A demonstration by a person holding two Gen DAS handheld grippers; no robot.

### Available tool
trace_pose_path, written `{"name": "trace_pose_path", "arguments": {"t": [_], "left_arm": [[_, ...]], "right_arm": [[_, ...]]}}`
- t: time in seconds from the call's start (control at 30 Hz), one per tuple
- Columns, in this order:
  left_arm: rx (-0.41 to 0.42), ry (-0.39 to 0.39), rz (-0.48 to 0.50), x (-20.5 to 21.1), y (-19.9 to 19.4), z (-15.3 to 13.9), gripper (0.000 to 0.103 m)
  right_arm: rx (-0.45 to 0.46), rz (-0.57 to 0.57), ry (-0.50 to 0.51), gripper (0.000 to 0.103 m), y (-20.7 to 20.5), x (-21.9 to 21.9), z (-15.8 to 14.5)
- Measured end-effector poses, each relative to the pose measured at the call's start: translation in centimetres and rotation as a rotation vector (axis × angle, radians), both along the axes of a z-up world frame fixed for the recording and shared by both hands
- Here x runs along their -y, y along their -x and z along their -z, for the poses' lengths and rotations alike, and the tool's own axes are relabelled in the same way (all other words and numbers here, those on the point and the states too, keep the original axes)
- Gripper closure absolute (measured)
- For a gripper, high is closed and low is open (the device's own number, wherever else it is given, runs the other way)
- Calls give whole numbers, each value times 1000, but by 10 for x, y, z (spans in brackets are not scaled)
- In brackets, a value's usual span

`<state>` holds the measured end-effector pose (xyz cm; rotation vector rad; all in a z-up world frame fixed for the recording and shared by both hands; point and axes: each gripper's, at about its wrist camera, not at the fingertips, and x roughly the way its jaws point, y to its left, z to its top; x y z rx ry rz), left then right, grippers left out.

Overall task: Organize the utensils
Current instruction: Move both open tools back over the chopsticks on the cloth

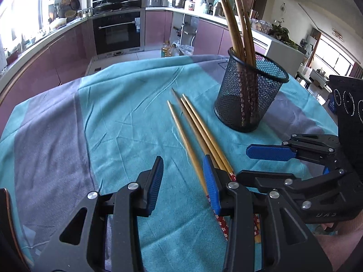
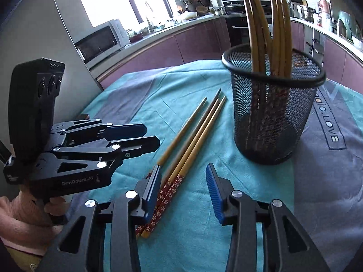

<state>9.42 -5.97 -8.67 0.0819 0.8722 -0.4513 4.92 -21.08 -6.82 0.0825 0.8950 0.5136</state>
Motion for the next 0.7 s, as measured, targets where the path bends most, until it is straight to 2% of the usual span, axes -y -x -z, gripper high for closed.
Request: {"name": "trace_pose_path", "arguments": {"t": [0.33,0.7], "left_arm": [[-21,1,-5,0,-2,7,67],[-17,-5,17,8,1,8,67]], "right_arm": [[-10,13,36,73,-7,-6,9],[-6,29,72,75,-8,-5,10]]}}
